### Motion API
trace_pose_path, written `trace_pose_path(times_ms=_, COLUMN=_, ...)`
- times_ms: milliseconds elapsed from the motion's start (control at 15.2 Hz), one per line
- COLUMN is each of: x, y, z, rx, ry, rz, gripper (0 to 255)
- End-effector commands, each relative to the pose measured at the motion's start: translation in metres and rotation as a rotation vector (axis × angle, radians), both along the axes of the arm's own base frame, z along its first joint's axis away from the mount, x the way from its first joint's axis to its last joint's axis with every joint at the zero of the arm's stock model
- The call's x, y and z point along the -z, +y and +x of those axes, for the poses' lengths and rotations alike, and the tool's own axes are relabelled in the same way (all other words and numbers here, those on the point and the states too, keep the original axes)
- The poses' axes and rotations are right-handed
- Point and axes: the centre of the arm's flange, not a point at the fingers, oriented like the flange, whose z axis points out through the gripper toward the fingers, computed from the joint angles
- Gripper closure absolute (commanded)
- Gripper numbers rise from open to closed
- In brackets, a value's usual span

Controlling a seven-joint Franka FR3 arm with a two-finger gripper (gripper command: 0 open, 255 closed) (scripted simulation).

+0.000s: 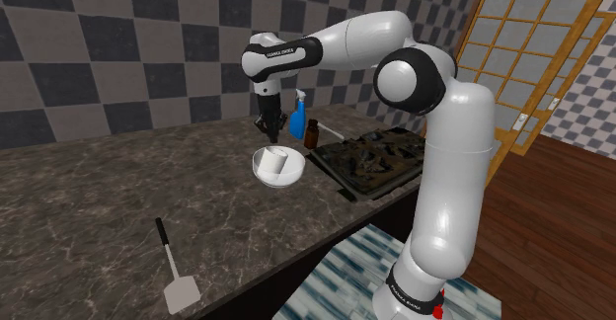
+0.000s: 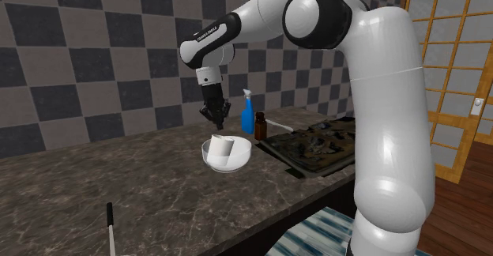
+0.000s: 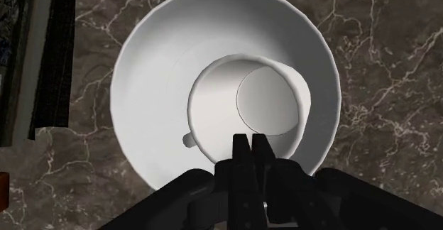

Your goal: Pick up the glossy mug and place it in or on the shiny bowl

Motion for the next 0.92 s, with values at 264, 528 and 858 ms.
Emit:
trace_pose_path(times_ms=264, x=0.0, y=0.0, z=0.0, rx=0.0, ry=0.0, rz=0.0, gripper=255)
trace_pose_path(times_ms=528, x=0.024, y=-0.021, z=-0.054, rx=0.188, ry=-0.246, rz=0.329, gripper=0)
trace_pose_path(times_ms=858, x=0.05, y=-0.013, z=-0.052, rx=0.188, ry=-0.246, rz=0.329, gripper=0)
